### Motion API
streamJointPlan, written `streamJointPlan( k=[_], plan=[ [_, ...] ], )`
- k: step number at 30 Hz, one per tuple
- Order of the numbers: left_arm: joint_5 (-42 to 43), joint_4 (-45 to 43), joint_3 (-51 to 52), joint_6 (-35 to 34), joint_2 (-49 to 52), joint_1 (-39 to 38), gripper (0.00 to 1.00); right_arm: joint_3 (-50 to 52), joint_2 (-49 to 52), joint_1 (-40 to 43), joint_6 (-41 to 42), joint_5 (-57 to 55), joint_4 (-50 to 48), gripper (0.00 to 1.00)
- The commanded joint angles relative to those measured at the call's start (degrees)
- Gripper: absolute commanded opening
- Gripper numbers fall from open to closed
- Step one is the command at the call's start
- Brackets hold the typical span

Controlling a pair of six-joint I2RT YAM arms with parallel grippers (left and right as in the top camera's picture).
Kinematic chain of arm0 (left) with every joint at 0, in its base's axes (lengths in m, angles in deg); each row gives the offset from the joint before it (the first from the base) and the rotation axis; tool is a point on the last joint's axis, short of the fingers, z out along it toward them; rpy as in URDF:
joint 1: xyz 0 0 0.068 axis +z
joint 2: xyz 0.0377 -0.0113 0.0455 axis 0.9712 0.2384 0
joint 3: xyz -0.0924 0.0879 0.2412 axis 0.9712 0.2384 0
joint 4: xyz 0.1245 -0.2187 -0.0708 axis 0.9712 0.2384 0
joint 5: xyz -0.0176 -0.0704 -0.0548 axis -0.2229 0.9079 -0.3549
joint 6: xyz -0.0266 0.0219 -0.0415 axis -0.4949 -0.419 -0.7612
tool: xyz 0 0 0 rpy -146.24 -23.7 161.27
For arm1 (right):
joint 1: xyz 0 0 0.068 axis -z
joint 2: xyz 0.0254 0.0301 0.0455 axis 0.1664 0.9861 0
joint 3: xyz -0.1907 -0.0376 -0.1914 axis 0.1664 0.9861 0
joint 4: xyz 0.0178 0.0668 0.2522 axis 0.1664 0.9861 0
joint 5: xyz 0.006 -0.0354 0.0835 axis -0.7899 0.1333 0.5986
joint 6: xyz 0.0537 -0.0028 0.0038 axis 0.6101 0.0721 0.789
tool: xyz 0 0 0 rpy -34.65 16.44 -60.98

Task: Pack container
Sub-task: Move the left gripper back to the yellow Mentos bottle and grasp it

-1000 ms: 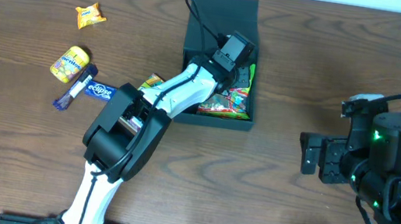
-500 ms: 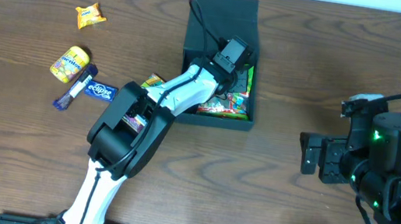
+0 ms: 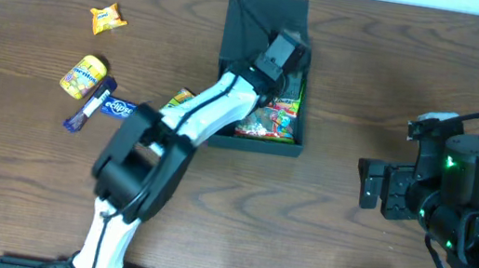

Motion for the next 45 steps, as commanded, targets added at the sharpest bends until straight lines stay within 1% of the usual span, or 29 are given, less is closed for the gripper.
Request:
streamJointPlan(
  k=[1,5,7,11,12,15,17,19,22,26,28,29,32,34,36,38,39,41,43,45],
  plan=[
    [-11.63,0.92,-2.58,4.70,-8.83,0.81,0.06,0.04,-0.20,0.52,-0.83,-0.59,0.09,0.99],
    [-23.15,3.82,-2.58,5.81,-14.05,3.26,0.06,0.04,-0.20,0.52,-0.83,-0.57,0.09,0.99],
    [-25.77,5.44,-2.58,6.21,-15.50,4.96,0.06,0.04,-0.20,0.52,-0.85,-0.57,0.09,0.99],
    [-26.49,12.44,-2.58,6.16,-17.79,10.91,0.06,0.04,-0.20,0.52,-0.85,-0.59,0.09,0.99],
    [-26.47,15.30,-2.58,6.21,-18.16,12.61,0.06,0.04,-0.20,0.52,-0.83,-0.59,0.11,0.99],
    [-25.90,22.60,-2.58,8.98,-18.88,16.65,0.05,0.04,-0.20,0.52,-0.85,-0.59,0.09,0.99],
    [-24.37,28.39,-2.58,13.49,-18.97,19.78,0.06,0.04,-0.20,0.52,-0.83,-0.59,0.09,0.99],
    [-22.34,32.04,-2.56,17.05,-18.97,21.92,0.05,0.04,-0.20,0.52,-0.83,-0.59,0.11,0.99],
    [-16.57,36.68,-2.54,23.41,-18.97,26.21,0.06,0.04,-0.20,0.52,-0.85,-0.57,0.09,0.99],
    [-4.85,38.40,-2.45,32.24,-18.95,33.27,0.06,0.04,-0.20,0.52,-0.85,-0.59,0.09,0.99],
    [-0.44,38.42,-2.45,36.30,-18.91,36.87,0.06,0.04,-0.20,0.52,-0.83,-0.59,0.09,0.99],
    [0.96,38.51,-2.45,38.75,-18.71,38.99,0.06,0.04,-0.20,0.52,-0.83,-0.59,0.09,0.99],
    [0.94,39.01,-2.45,43.50,-17.66,43.43,0.07,0.04,-0.20,0.52,-0.83,-0.57,0.11,0.99],
    [0.96,39.30,-2.45,46.73,-16.70,45.70,0.12,0.04,-0.20,0.52,-0.83,-0.59,0.09,0.99],
    [1.20,39.58,-2.45,49.11,-15.65,47.76,0.30,0.04,-0.20,0.52,-0.83,-0.59,0.09,0.99],
    [2.05,39.65,-2.45,49.24,-14.64,49.24,0.49,0.04,-0.20,0.52,-0.85,-0.59,0.11,0.99],
    [2.71,39.67,-2.45,49.27,-14.01,49.90,0.55,0.04,-0.20,0.52,-0.83,-0.59,0.09,0.99],
    [3.78,39.69,-2.45,49.66,-12.63,51.06,0.61,0.04,-0.20,0.52,-0.83,-0.59,0.09,0.99],
    [4.00,39.71,-2.45,50.51,-10.78,51.71,0.64,0.04,-0.20,0.52,-0.83,-0.59,0.09,0.99],
    [4.04,39.95,-2.45,52.33,-8.31,51.89,0.65,0.04,-0.20,0.52,-0.83,-0.59,0.09,0.99]
  ],
)
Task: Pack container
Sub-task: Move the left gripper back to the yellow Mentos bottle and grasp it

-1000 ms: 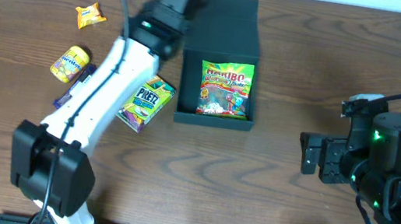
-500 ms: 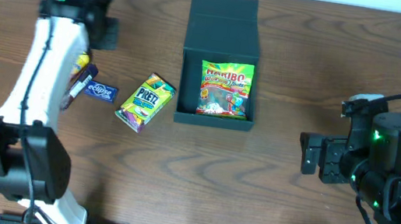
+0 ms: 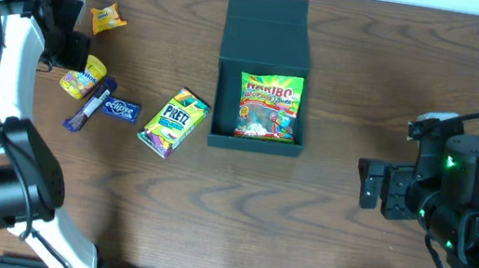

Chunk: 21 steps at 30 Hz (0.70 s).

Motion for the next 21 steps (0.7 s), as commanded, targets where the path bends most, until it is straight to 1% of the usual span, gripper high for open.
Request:
streamJointPlan(
  k=[1,7,11,15,21],
  plan=[
    [1.44,0.68,-0.02,3.91,3.80,0.39,0.65,0.04,-0.20,0.52,-0.83,-0.55,0.07,0.99],
    [1.27,0.50,-0.02,7.41,8.48,0.39,0.65,0.04,-0.20,0.52,-0.81,-0.55,0.07,0.99],
    [0.44,-0.96,-0.02,8.61,10.60,0.39,0.70,0.04,-0.20,0.52,-0.81,-0.55,0.09,0.99],
    [-0.48,-3.34,-0.02,8.72,12.41,0.39,0.73,0.04,-0.20,0.52,-0.81,-0.52,0.07,0.99],
    [-0.74,-5.99,-0.02,10.08,15.37,0.39,0.73,0.04,-0.20,0.52,-0.83,-0.55,0.07,0.99]
  ],
)
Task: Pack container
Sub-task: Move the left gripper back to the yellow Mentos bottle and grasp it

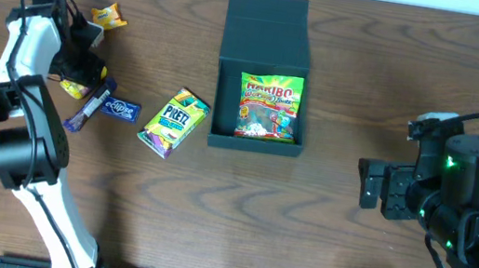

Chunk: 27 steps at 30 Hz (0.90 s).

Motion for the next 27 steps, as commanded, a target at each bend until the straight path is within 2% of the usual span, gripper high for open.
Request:
streamJointPlan(
  k=[1,11,16,22,26,27],
  plan=[
    [-0.70,-0.85,-0.02,1.49,1.95,0.15,0.73,0.04,-0.22,0.52,-0.83,-0.55,0.09,0.99],
    [-0.72,-4.13,0.00,1.49,2.69,0.15,0.62,0.04,-0.22,0.52,-0.83,-0.55,0.07,0.99],
    [-0.81,-3.91,-0.02,1.20,3.23,0.15,0.46,0.04,-0.22,0.52,-0.83,-0.52,0.07,0.99],
    [-4.81,-2.93,-1.70,-7.67,2.73,0.04,0.42,0.04,-0.22,0.52,-0.85,-0.52,0.09,0.99],
    [-4.81,2.10,-7.13,-13.73,2.69,0.02,0.27,0.04,-0.22,0.52,-0.83,-0.52,0.09,0.99],
    [-4.81,3.10,-8.50,-15.19,2.69,0.02,0.26,0.04,-0.22,0.52,-0.83,-0.55,0.07,0.99]
  ],
)
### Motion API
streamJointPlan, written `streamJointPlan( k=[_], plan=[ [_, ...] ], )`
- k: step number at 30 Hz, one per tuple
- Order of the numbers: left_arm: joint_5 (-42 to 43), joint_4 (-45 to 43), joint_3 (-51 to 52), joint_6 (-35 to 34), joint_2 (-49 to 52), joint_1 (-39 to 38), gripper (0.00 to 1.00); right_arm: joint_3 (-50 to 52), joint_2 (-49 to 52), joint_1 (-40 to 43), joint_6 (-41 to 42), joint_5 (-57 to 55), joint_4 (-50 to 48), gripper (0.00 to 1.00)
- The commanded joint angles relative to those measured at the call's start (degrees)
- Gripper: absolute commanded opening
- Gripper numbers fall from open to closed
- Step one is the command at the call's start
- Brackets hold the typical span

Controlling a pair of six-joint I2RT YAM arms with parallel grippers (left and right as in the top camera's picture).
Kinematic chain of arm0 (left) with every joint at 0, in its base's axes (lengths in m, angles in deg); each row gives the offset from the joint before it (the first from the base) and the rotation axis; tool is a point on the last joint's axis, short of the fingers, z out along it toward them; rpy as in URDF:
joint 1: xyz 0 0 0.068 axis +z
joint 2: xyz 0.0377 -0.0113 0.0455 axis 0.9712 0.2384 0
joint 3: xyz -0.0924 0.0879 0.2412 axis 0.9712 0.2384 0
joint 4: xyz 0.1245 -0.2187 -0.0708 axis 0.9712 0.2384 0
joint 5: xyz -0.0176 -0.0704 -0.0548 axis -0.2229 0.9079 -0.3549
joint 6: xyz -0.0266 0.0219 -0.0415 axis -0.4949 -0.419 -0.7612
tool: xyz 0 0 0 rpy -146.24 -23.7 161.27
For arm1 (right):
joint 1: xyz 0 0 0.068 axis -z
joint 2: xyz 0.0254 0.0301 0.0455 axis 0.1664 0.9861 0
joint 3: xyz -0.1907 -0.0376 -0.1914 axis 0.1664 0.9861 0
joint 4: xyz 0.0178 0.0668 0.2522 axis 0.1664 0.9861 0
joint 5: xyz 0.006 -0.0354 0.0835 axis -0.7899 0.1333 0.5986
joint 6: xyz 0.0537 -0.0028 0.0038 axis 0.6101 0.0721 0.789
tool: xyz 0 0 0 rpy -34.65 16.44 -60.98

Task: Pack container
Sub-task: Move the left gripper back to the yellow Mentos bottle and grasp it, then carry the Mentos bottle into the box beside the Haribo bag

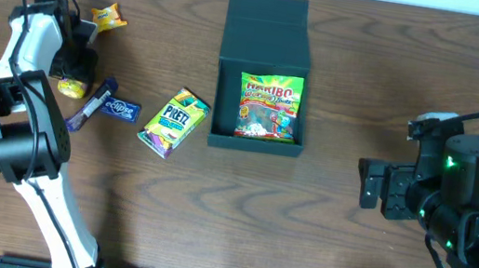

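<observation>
A dark open container (265,27) stands at the table's back middle with a Haribo bag (269,108) lying in its front part. My left gripper (78,66) is down on a yellow snack packet (70,87) at the far left and covers most of it. Its fingers are hidden, so their state does not show. My right gripper (380,187) rests at the right, open and holding nothing, far from the container.
A Pretz box (173,122) lies left of the container. A blue Eclipse gum pack (119,109) and a purple bar (93,106) lie beside the yellow packet. A small orange-yellow candy (107,17) sits behind them at the back left.
My left gripper has shifted slightly on the yellow packet and now covers more of it. Nothing else has moved.
My left gripper was inside the container over the Haribo bag. Then the bag lay alone in the container and the gripper was at the far left beside the yellow packet. It then sat on the packet and is still there. My right arm stayed still.
</observation>
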Motion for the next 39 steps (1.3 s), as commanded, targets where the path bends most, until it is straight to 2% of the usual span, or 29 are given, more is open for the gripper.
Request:
streamJointPlan(
  k=[1,9,15,18,29,35,39],
  plan=[
    [-1.18,2.69,-6.49,-7.76,0.22,0.09,0.26,0.04,-0.20,0.52,-0.81,-0.55,0.04,0.99],
    [4.55,13.60,-22.03,-14.14,0.22,-2.78,0.21,0.04,-0.20,0.52,-0.81,-0.55,0.04,0.99],
    [12.70,16.87,-28.35,-18.86,0.22,-10.14,0.19,0.04,-0.20,0.52,-0.81,-0.55,0.04,0.99],
    [15.67,16.20,-28.41,-21.73,0.22,-14.62,0.19,0.04,-0.20,0.52,-0.81,-0.55,0.04,0.99],
    [15.30,16.72,-28.37,-32.06,0.24,-33.83,0.20,0.04,-0.20,0.52,-0.81,-0.55,0.04,0.99],
    [10.58,19.78,-25.88,-37.05,0.24,-40.87,0.18,0.04,-0.20,0.52,-0.81,-0.55,0.04,0.99],
    [10.60,19.08,-22.05,-39.39,0.24,-43.60,0.18,0.04,-0.20,0.52,-0.83,-0.55,0.04,0.99]
  ],
)
